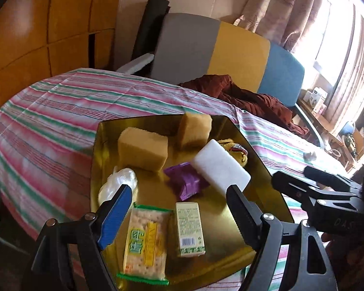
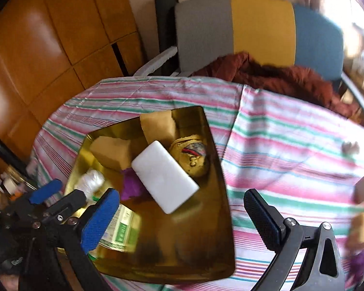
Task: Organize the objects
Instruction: 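Move both grippers back toward the remaining sponge and cream box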
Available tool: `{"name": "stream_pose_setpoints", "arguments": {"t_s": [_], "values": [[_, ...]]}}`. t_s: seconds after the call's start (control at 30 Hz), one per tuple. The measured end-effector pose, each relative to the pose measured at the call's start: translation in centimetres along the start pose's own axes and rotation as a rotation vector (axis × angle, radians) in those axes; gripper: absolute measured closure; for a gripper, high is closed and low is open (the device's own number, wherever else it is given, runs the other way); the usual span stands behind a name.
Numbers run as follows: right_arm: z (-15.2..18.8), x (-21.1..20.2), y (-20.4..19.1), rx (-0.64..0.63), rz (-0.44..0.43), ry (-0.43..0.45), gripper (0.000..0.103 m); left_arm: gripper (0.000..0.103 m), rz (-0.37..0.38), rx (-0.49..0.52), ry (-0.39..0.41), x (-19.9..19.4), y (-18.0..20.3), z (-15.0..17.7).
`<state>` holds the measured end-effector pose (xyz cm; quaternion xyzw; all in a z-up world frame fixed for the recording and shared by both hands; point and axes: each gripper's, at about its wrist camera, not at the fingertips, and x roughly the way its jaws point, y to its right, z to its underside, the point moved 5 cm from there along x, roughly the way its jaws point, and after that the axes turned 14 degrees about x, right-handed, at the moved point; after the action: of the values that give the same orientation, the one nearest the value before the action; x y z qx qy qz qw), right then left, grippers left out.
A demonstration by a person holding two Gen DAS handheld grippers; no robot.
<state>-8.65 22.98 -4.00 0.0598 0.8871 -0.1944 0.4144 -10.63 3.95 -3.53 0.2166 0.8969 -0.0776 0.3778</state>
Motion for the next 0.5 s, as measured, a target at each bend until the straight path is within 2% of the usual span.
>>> {"name": "stream_pose_setpoints", "arguments": {"t_s": [0.23, 0.5], "values": [[0.9, -1.9, 0.9, -0.059, 0.081, 0.078, 0.0, 0.022, -0.094, 0.054, 0.03, -1.8, 0.4, 0.6], [1.6, -3.7, 4.3, -0.039, 0.148, 0.114, 0.0, 0.022, -0.079, 0.117, 0.035, -2.4, 2.5, 0.9]]}}
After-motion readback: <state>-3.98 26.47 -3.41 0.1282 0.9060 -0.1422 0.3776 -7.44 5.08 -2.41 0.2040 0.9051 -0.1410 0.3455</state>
